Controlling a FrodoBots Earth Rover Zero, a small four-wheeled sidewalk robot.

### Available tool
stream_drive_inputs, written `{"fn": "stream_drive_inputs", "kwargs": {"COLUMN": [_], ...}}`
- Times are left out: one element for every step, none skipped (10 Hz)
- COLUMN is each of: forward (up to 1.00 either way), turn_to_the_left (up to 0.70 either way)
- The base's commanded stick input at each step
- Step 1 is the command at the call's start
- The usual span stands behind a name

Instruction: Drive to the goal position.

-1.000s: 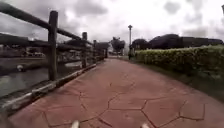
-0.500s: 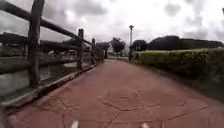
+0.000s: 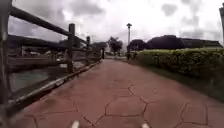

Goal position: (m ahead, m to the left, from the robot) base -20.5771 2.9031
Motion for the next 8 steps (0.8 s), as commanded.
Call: {"fn": "stream_drive_inputs", "kwargs": {"forward": [1.00, 1.00, 1.00, 1.00, 1.00, 1.00, 1.00, 1.00], "turn_to_the_left": [0.00, 0.00, 0.00, 0.00, 0.00, 0.00, 0.00, 0.00]}}
